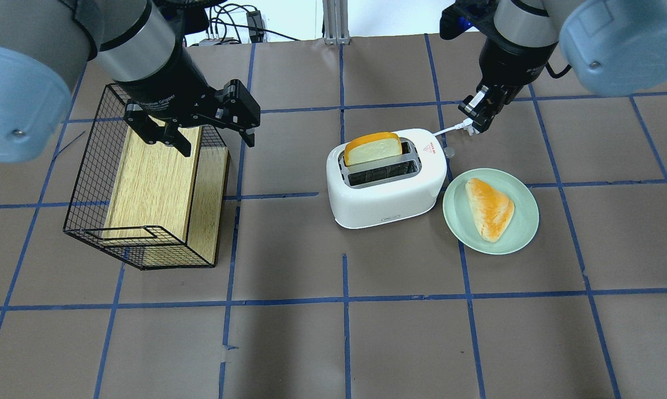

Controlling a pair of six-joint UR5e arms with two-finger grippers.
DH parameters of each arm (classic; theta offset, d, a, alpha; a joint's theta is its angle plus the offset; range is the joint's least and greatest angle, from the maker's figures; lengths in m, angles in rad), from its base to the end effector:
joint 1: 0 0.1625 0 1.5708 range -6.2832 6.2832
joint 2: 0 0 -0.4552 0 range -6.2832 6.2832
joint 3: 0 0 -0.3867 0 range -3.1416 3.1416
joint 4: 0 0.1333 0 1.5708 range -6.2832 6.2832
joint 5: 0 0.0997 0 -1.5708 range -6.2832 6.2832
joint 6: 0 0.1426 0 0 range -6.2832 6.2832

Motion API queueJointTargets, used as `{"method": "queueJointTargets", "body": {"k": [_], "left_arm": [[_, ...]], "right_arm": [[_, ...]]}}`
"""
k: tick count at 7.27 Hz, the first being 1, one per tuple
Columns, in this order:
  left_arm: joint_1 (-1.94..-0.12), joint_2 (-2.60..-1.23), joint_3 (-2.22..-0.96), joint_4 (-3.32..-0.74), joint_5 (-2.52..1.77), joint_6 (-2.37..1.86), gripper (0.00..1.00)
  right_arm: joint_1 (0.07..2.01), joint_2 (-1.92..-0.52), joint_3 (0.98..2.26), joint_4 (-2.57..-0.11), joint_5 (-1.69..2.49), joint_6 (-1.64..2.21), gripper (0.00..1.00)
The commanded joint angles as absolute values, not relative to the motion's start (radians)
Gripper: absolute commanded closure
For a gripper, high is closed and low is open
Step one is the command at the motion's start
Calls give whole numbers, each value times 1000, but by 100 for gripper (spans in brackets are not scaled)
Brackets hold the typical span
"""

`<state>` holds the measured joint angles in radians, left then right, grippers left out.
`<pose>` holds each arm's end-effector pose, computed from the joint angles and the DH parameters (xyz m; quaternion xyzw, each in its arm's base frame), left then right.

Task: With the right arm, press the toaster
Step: 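Move the right gripper over the toaster's lever end, closing fingers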

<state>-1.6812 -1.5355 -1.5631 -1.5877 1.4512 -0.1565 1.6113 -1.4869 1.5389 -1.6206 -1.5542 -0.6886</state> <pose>-0.2016 -0.4542 0.4951 0.0222 -0.9979 0.0050 0.0610 0.1568 -0.5178 0.4532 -0.3565 0.9343 -0.0016 0.0082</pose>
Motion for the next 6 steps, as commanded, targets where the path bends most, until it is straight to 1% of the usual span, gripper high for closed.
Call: {"method": "queueJointTargets", "body": {"k": [1, 2, 4, 6], "left_arm": [[-1681, -1536, -1563, -1588, 1451, -156, 0], [-1681, -1536, -1563, -1588, 1451, -156, 0], [-1681, -1536, -1563, -1588, 1451, -156, 0], [-1681, -1536, -1563, -1588, 1451, -156, 0]], "right_arm": [[1611, -1419, 1539, -1719, -1506, -893, 96], [1614, -1392, 1540, -1744, -1512, -1070, 96], [1614, -1352, 1558, -1857, -1517, -1269, 96], [1617, -1362, 1650, -1932, -1581, -1399, 95]]}}
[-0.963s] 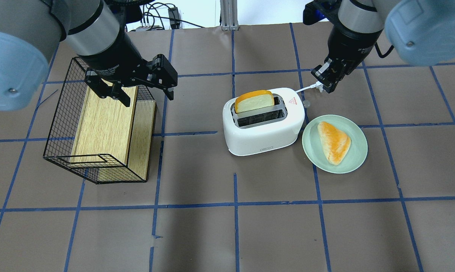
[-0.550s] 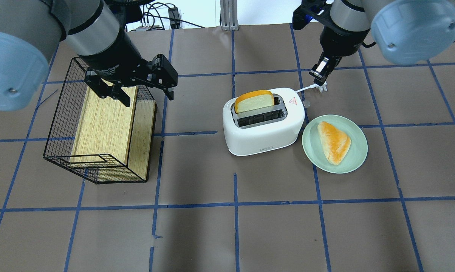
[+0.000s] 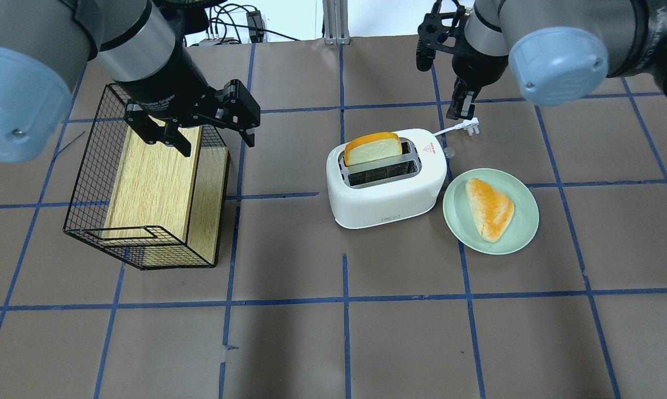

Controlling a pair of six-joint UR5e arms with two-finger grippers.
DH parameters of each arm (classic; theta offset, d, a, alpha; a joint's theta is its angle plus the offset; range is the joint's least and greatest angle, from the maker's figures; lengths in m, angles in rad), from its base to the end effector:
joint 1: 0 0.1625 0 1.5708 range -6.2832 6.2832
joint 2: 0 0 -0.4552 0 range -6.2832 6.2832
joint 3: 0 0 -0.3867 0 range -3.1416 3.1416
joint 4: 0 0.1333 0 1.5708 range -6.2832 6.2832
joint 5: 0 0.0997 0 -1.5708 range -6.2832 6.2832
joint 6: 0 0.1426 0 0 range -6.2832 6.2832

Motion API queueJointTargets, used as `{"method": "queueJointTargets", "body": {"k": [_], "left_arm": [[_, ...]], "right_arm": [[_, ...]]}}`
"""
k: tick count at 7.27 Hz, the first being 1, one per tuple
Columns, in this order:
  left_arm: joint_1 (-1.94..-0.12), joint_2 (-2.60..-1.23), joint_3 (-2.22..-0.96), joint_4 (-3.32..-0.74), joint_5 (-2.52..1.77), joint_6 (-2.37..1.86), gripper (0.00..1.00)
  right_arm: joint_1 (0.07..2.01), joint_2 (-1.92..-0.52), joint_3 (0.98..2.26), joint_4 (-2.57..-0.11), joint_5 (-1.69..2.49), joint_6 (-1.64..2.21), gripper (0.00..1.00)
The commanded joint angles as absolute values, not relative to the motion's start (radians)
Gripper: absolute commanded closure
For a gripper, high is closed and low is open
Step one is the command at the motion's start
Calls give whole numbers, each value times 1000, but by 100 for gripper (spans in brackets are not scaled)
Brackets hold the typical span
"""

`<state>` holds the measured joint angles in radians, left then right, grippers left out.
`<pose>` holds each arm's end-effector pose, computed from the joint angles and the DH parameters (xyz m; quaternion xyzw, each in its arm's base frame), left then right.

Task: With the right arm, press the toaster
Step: 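Move the right gripper over the toaster's lever end, closing fingers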

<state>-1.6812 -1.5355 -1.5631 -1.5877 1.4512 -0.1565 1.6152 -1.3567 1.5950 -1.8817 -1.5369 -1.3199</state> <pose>-0.2016 -0.4542 0.4951 0.0222 -0.9979 0.0050 0.0610 0.1638 -0.5756 0.3811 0.6304 -0.7752 0.0392 0.0080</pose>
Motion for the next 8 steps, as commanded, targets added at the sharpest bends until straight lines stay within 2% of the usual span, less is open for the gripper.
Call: {"method": "queueJointTargets", "body": {"k": [1, 8], "left_arm": [[-1681, -1536, -1563, -1588, 1451, -156, 0], [-1681, -1536, -1563, -1588, 1451, -156, 0]], "right_arm": [[1617, -1377, 1702, -1992, -1585, -1475, 95], [1626, -1330, 1770, -2127, -1585, -1638, 93]]}}
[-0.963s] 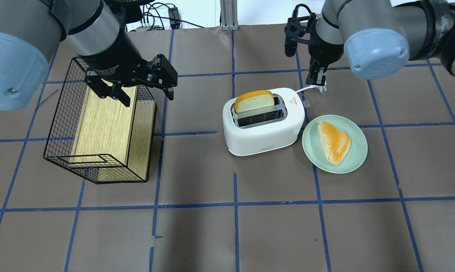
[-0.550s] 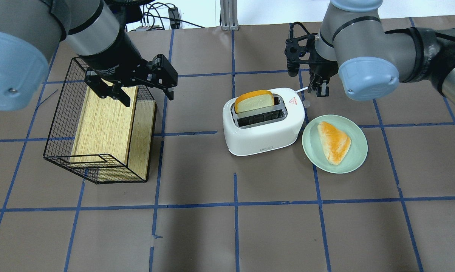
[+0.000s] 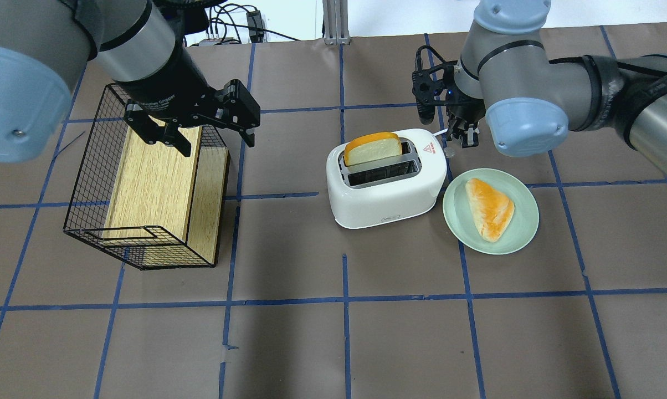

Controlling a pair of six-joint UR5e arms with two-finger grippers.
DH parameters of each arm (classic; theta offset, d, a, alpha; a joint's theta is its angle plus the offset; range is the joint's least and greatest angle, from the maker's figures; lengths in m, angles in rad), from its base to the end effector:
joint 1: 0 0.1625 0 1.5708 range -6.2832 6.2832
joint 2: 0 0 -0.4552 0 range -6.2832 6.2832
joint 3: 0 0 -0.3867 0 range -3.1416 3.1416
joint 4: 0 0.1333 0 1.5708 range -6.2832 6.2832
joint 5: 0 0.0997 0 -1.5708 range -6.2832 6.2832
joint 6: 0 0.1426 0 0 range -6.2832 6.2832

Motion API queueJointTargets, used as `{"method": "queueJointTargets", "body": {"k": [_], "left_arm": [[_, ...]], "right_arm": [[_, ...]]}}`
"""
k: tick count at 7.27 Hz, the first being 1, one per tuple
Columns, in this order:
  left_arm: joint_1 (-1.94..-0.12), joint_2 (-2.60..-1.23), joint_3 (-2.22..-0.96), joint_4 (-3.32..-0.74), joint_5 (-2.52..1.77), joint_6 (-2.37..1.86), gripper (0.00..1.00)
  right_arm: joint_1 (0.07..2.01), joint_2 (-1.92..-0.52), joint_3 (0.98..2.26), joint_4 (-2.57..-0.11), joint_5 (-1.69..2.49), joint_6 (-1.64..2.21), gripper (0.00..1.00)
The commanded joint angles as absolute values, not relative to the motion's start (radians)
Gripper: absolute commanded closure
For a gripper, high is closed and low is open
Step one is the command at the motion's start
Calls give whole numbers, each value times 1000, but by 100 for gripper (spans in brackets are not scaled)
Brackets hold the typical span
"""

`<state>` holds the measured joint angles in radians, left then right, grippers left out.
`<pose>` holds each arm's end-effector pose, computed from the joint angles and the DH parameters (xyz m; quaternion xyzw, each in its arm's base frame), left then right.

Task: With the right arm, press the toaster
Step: 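Move the right gripper over the toaster's lever end, closing fingers, then press the right gripper down on the toaster lever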

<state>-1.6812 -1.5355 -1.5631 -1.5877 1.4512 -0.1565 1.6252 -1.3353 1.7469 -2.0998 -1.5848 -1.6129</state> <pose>-0.2016 -0.4542 0.4951 0.0222 -0.9979 0.0050 0.0610 0.1624 -0.5683 0.3205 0.7388 -0.6713 0.0368 0.0462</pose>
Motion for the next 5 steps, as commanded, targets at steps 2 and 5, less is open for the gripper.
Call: {"method": "queueJointTargets", "body": {"k": [2, 5], "left_arm": [[-1681, -1536, -1563, -1588, 1451, -156, 0], [-1681, -1536, -1563, -1588, 1451, -156, 0]], "right_arm": [[1626, -1328, 1786, -2143, -1586, -1641, 93], [1626, -1321, 1787, -2146, -1586, -1646, 92]]}}
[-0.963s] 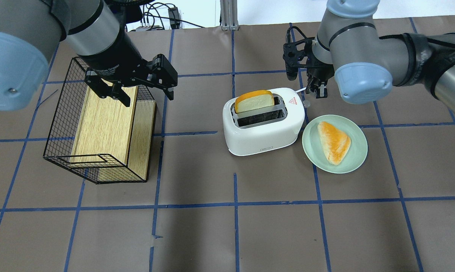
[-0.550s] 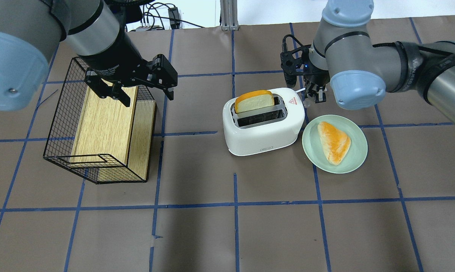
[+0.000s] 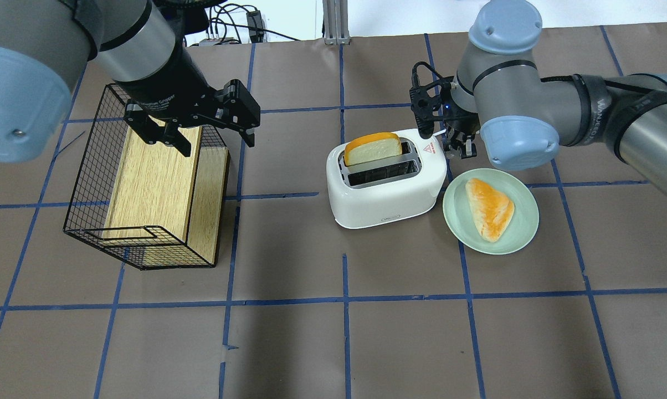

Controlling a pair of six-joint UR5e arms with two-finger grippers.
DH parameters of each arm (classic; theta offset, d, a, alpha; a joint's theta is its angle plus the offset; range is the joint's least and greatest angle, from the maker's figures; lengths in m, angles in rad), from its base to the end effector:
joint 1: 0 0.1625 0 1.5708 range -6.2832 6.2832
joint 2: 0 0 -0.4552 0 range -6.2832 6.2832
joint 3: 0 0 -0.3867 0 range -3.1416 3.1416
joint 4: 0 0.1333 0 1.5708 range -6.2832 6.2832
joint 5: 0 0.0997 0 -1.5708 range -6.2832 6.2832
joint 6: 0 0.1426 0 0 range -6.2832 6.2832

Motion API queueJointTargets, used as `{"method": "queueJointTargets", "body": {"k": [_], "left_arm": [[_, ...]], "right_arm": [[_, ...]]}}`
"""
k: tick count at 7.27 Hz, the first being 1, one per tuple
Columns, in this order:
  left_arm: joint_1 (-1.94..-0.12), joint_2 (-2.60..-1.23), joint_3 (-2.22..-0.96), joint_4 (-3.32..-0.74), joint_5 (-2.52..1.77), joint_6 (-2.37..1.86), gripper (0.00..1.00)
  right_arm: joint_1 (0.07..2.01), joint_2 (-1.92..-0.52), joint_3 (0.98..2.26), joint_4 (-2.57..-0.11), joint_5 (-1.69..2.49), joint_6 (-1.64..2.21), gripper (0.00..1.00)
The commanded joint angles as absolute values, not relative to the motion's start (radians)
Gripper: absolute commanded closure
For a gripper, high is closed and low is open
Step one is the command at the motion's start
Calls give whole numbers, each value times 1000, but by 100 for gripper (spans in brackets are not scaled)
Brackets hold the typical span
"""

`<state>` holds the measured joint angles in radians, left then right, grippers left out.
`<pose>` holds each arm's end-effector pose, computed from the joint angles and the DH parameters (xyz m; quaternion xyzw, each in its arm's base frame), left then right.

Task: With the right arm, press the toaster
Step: 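Press the right gripper down on the toaster lever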

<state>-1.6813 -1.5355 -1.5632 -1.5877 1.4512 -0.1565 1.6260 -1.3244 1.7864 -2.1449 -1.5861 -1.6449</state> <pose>-0.2016 -0.4542 0.4951 0.0222 -0.9979 0.0049 0.0610 0.1625 -0.5641 0.3010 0.7498 -0.6592 0.0338 0.0453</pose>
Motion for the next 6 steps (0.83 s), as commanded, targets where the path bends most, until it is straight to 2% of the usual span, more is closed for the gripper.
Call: {"method": "queueJointTargets", "body": {"k": [1, 5, 6], "left_arm": [[-1681, -1536, -1563, -1588, 1451, -156, 0], [-1681, -1536, -1563, -1588, 1451, -156, 0], [-1681, -1536, -1563, -1588, 1451, -156, 0]], "right_arm": [[1626, -1318, 1792, -2148, -1585, -1644, 92], [1626, -1307, 1847, -2226, -1586, -1667, 92], [1626, -1305, 1848, -2236, -1586, -1667, 89]]}}
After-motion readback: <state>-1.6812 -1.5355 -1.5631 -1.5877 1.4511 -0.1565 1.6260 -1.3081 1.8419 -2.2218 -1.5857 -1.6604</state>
